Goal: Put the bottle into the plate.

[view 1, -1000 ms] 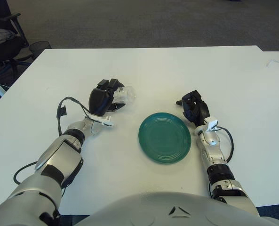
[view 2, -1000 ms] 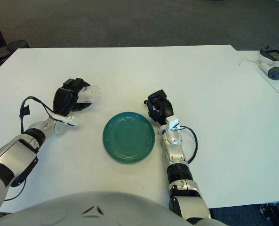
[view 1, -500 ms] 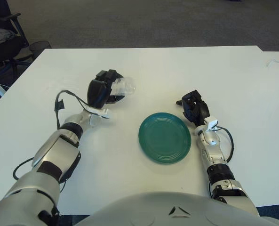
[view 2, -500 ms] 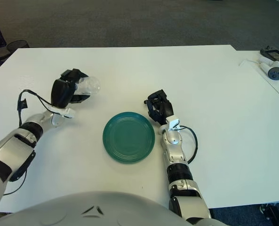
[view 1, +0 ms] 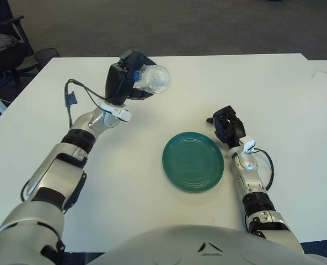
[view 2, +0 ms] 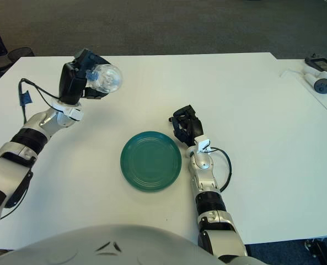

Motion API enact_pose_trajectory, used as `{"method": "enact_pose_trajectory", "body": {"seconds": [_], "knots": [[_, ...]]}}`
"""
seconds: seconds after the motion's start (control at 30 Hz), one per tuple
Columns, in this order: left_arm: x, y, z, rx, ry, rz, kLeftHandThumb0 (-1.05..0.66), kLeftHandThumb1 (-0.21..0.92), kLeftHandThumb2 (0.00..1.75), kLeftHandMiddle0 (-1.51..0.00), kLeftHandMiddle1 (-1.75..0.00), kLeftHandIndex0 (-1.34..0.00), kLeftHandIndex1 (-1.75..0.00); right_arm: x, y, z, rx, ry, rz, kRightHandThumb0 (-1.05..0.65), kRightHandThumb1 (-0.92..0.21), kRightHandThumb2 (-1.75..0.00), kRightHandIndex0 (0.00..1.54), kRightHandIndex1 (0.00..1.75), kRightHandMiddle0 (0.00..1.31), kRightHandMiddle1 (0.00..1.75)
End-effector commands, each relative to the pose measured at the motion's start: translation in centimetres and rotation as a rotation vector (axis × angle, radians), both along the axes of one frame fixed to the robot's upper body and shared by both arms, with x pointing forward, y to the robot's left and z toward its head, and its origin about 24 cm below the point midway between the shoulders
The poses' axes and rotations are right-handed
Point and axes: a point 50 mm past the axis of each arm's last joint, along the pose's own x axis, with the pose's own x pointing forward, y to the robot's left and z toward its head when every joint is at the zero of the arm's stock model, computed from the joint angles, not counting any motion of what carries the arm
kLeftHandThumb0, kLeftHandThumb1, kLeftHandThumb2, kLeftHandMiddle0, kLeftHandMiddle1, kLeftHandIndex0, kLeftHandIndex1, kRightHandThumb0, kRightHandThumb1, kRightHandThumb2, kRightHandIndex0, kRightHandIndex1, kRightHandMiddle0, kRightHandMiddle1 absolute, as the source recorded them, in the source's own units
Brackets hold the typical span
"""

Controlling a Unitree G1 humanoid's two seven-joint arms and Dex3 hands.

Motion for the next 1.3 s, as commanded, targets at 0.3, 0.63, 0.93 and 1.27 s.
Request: {"method": "enact_pose_trajectory", "body": {"seconds": [0.3, 0.63, 0.93, 1.27], "knots": [[-3.8, -1.8, -0.9, 0.046, 0.292, -0.315, -0.47, 0.29, 1.34, -1.21, -1.75, -0.62, -1.75, -1.9, -0.3, -3.5, 0.008, 0.198, -0.022, -0.35, -0.92, -0.45, 0.39, 1.18, 0.27, 1.67], [-4.7, -3.1, -1.5, 0.156, 0.513, -0.554, -0.48, 0.29, 1.35, -1.18, -1.75, -0.63, -1.75, -1.7, -0.2, -3.3, 0.005, 0.19, -0.031, -0.35, -0.92, -0.45, 0.37, 1.19, 0.26, 1.67], [-5.2, -3.3, -1.6, 0.402, 0.512, -0.566, -0.5, 0.24, 1.41, -1.17, -1.75, -0.67, -1.75, -1.7, 0.0, -3.3, 0.011, 0.184, -0.031, -0.08, -0.86, -0.51, 0.41, 1.41, 0.19, 1.69], [-5.0, -3.0, -2.0, 0.503, 0.514, -0.518, -0.51, 0.21, 1.44, -1.19, -1.75, -0.69, -1.75, -1.6, 0.3, -3.3, 0.014, 0.192, -0.038, -0.01, -0.91, -0.43, 0.35, 1.42, 0.19, 1.72]]}}
